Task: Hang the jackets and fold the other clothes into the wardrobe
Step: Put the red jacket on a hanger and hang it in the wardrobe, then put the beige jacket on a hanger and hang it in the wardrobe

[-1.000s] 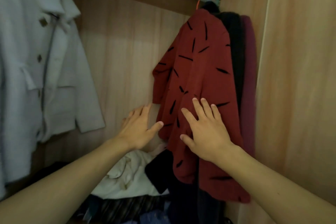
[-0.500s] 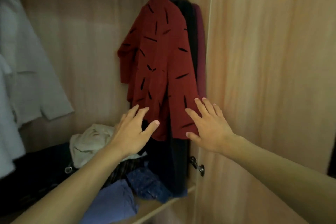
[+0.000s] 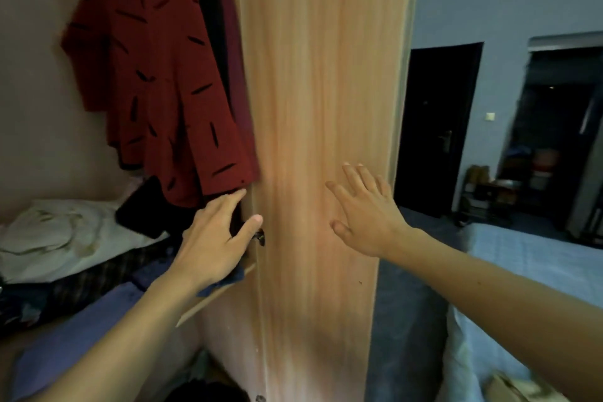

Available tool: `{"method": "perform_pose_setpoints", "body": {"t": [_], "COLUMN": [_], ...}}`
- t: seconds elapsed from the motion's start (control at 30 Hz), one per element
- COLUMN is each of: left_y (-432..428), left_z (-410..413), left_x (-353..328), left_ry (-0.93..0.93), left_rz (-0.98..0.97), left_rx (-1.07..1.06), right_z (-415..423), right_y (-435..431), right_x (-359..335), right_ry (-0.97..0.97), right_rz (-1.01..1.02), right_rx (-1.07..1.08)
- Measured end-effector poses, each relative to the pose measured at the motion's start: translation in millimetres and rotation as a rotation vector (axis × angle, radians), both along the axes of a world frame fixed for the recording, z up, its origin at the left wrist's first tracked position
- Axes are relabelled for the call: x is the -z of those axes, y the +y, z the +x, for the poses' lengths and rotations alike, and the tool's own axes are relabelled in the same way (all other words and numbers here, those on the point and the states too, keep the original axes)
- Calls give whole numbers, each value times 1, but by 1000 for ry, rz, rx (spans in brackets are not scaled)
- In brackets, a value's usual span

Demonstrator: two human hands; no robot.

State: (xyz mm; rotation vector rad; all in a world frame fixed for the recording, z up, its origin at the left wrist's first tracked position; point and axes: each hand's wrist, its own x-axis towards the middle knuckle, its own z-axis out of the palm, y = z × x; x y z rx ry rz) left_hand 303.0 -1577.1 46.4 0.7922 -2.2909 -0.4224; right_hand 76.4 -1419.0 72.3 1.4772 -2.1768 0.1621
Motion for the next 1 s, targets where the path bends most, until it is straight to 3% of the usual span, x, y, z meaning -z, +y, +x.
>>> {"method": "perform_pose_setpoints", "body": {"t": [0.3, 0.5, 0.77, 1.0], "left_y": [148, 264, 423, 500], "left_z": [-135, -236, -363, -440], "left_x": [17, 51, 112, 162], "left_ry": [-74, -230, -322, -363], "left_rz": [-64, -123, 27, 42], "left_rx": [175, 292, 600, 809], "right_z": [-101, -180, -239, -261], "right_y": [170, 317, 514, 613], "right_x": [30, 68, 141, 189], "right_ry": [-75, -298, -504, -606], "right_rz": [-63, -124, -225, -269], "right_rx": [127, 267, 554, 779]}}
